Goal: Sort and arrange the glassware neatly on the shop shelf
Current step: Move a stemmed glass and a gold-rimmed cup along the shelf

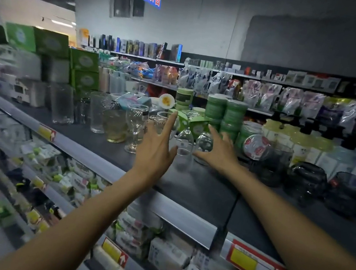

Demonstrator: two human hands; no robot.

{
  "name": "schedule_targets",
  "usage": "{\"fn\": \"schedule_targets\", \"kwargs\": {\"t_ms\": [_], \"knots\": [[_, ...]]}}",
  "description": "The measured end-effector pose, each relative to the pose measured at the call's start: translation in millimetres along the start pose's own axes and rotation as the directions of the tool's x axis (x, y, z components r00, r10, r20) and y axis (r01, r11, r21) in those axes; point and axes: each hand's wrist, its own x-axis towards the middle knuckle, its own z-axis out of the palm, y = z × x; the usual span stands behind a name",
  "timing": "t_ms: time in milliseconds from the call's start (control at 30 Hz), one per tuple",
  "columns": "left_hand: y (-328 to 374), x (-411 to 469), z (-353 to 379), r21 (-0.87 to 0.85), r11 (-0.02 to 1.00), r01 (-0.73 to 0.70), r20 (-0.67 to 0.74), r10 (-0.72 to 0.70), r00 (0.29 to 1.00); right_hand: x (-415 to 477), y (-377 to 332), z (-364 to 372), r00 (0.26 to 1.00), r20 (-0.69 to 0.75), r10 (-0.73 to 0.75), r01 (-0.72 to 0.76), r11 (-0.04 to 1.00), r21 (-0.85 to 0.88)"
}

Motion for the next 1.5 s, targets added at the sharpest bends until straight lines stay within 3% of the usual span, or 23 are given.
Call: {"fn": "schedule_targets", "kwargs": {"t_ms": [500,633,733,833,900,967,1033,1067,1200,1267,1367,1500], "knots": [[4,3,3,-0.324,0.946,-0.01,-0.126,-0.032,0.992,10,-3,8,0.992,-0.113,0.059,-0.05,0.996,0.079],[8,3,-10,-0.372,0.924,-0.086,-0.225,0.0,0.974,-7,-2,-2,0.985,-0.172,0.03,-0.008,0.992,0.124],[13,4,-26,-0.44,0.88,-0.18,-0.285,0.054,0.957,-23,-2,-19,0.974,-0.223,0.047,0.018,0.96,0.279],[23,1,-45,-0.61,0.781,-0.13,-0.234,-0.021,0.972,-44,-4,-46,0.969,-0.21,0.134,0.016,0.809,0.587],[34,-2,-54,-0.728,0.685,-0.002,-0.117,-0.121,0.986,-61,-3,-65,0.971,-0.144,0.193,-0.007,0.622,0.783],[46,-3,-62,-0.869,0.479,0.123,0.028,-0.2,0.979,-78,1,-80,0.971,-0.052,0.232,-0.037,0.362,0.932],[61,-6,-69,-0.943,0.252,0.218,0.164,-0.219,0.962,-98,5,-95,0.976,0.03,0.216,-0.053,0.101,0.993],[69,-10,-72,-0.951,0.162,0.264,0.229,-0.206,0.951,-110,7,-103,0.978,0.055,0.201,-0.06,0.019,0.998],[104,-24,-74,-0.91,-0.083,0.407,0.409,-0.01,0.912,-164,30,-128,0.971,0.098,0.22,-0.058,-0.185,0.981],[129,-35,-72,-0.883,-0.112,0.457,0.444,0.121,0.888,-195,46,-139,0.957,0.103,0.27,-0.035,-0.246,0.969],[176,-53,-65,-0.879,-0.05,0.474,0.449,0.248,0.859,-246,74,-159,0.942,0.067,0.328,0.048,-0.33,0.943],[251,-77,-47,-0.846,-0.049,0.532,0.481,0.361,0.799,-317,123,-186,0.919,-0.025,0.393,0.152,-0.296,0.943]]}}
